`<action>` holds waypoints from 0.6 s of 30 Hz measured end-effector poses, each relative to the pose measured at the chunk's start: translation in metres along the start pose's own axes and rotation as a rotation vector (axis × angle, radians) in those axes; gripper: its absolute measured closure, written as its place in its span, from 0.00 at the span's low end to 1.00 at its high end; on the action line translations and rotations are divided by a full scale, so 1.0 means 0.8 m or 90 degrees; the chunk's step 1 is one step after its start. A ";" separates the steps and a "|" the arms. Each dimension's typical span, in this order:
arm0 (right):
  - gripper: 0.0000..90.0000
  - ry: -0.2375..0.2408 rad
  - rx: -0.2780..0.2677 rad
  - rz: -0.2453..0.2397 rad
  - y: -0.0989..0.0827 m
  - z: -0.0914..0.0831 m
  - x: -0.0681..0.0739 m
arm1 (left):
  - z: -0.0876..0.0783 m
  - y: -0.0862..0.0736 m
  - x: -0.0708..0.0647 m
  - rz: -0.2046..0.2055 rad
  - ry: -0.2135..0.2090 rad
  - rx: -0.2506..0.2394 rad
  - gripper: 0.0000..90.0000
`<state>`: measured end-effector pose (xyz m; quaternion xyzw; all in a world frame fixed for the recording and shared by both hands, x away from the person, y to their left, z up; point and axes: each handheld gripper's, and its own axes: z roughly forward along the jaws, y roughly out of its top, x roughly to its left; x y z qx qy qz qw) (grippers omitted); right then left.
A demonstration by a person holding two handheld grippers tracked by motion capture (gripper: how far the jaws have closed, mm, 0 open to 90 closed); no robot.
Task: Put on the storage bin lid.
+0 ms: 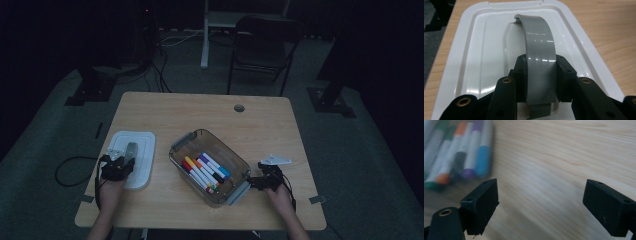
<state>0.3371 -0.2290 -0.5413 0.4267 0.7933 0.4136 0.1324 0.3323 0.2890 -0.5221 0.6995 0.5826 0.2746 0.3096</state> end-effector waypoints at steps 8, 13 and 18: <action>0.17 0.038 0.010 -0.065 0.001 0.005 0.025 | -0.031 -0.005 0.004 -0.008 -0.023 -0.016 0.76; 0.17 0.077 0.016 -0.101 0.003 0.012 0.047 | -0.060 -0.001 0.002 0.004 -0.044 -0.034 0.76; 0.17 0.103 0.016 -0.131 0.006 0.023 0.070 | -0.090 0.012 0.002 0.009 -0.070 -0.047 0.76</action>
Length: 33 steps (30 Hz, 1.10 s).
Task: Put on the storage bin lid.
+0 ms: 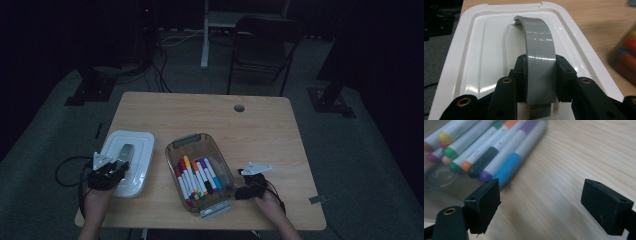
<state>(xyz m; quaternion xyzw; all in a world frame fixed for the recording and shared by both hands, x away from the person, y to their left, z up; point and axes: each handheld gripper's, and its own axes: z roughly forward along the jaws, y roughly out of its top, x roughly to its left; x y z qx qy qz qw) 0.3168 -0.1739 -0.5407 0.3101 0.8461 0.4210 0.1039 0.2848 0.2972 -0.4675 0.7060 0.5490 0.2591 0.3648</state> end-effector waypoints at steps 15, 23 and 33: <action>0.15 0.052 0.016 -0.057 0.028 0.048 0.051 | -0.076 0.045 -0.034 0.058 -0.090 -0.060 0.76; 0.14 0.073 0.017 -0.073 0.045 0.073 0.075 | -0.085 0.057 -0.064 0.102 -0.126 -0.069 0.76; 0.14 0.079 0.017 -0.103 0.058 0.092 0.097 | -0.074 0.055 -0.090 0.140 -0.183 -0.065 0.76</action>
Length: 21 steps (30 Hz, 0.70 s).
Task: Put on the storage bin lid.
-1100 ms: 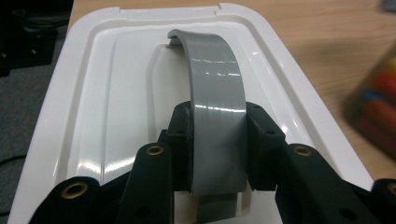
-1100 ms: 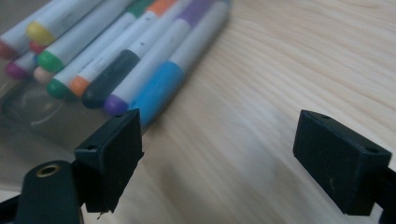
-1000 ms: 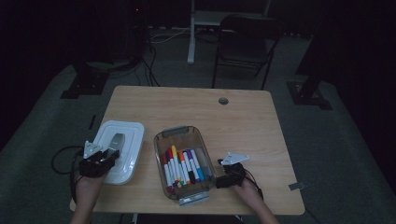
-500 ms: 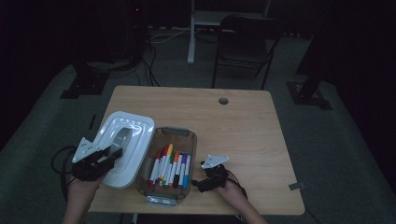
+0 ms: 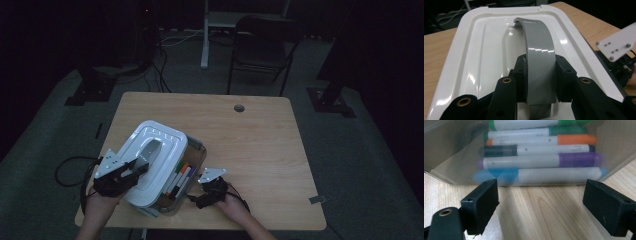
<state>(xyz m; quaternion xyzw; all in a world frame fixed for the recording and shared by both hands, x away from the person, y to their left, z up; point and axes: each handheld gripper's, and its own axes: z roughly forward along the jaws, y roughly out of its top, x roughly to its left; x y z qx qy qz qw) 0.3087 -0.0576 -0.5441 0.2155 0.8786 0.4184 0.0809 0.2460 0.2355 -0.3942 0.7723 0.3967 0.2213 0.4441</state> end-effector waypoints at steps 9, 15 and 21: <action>0.14 -0.027 -0.009 0.020 -0.013 -0.028 -0.018 | 0.023 -0.002 -0.021 -0.003 -0.035 0.013 0.76; 0.14 -0.051 -0.008 0.043 -0.028 -0.045 -0.034 | 0.043 -0.004 -0.033 0.002 -0.040 0.039 0.76; 0.14 -0.067 -0.008 0.059 -0.040 -0.058 -0.046 | 0.053 -0.008 -0.033 -0.005 -0.050 0.043 0.76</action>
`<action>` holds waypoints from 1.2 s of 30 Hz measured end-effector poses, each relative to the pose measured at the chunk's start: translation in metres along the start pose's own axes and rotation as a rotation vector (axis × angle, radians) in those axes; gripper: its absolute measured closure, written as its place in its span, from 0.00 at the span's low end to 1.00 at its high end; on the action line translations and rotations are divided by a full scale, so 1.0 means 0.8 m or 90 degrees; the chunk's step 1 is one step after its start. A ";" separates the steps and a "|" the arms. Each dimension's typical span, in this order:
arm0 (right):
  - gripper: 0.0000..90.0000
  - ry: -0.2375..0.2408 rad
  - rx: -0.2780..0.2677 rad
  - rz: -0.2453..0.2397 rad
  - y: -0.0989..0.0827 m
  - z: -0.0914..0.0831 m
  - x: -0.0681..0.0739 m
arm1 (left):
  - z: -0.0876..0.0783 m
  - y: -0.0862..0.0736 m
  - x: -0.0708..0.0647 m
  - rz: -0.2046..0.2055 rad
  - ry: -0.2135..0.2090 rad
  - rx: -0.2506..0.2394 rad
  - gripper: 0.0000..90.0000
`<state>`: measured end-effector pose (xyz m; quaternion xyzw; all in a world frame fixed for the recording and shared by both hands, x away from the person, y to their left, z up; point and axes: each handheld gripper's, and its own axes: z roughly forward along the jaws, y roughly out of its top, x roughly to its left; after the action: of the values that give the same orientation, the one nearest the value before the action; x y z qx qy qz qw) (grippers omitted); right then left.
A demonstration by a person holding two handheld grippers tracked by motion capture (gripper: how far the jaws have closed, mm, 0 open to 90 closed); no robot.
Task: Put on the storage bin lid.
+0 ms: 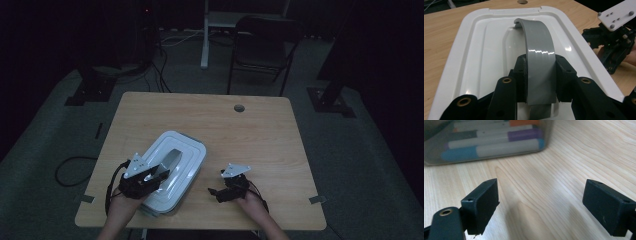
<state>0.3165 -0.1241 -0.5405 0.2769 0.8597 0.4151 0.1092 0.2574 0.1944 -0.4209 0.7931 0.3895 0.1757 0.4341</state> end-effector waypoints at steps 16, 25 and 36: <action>0.14 -0.051 -0.029 0.051 -0.017 -0.040 -0.034 | -0.005 0.001 0.001 0.002 -0.017 -0.012 0.41; 0.14 -0.067 -0.025 0.065 -0.027 -0.054 -0.046 | -0.039 -0.002 0.045 -0.041 0.062 -0.056 0.00; 0.14 -0.098 -0.027 0.088 -0.041 -0.075 -0.063 | -0.043 -0.041 0.117 -0.133 0.162 -0.110 0.01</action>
<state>0.3201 -0.2081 -0.5300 0.3643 0.8185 0.4175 0.1520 0.2805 0.2956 -0.4341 0.6797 0.5050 0.2615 0.4633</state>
